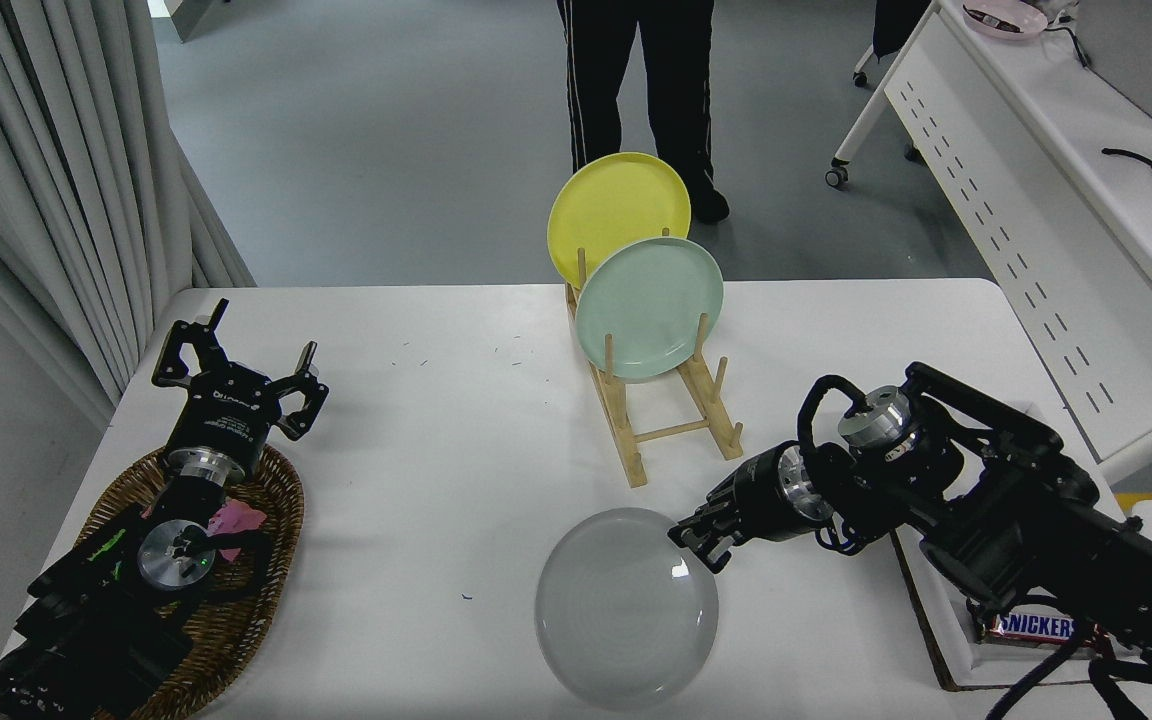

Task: Place the plate on the table

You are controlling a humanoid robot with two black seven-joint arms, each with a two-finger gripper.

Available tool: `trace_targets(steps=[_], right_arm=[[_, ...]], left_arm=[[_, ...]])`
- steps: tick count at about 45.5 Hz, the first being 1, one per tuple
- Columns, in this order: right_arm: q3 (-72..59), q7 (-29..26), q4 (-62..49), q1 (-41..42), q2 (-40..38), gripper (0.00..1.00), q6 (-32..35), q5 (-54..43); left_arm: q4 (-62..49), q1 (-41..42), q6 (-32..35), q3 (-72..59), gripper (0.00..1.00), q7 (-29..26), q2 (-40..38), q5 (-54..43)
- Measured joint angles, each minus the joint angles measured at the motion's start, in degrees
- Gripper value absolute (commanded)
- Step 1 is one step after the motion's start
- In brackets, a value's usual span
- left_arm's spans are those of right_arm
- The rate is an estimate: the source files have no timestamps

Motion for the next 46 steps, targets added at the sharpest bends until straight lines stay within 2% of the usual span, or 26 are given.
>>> trace_targets(steps=[46], right_arm=[[0.6,-0.2,-4.6,0.5,2.6,0.0,0.0,-1.5]], left_arm=[[0.0,0.0,0.0,0.0,1.0,0.0,0.0,0.0]])
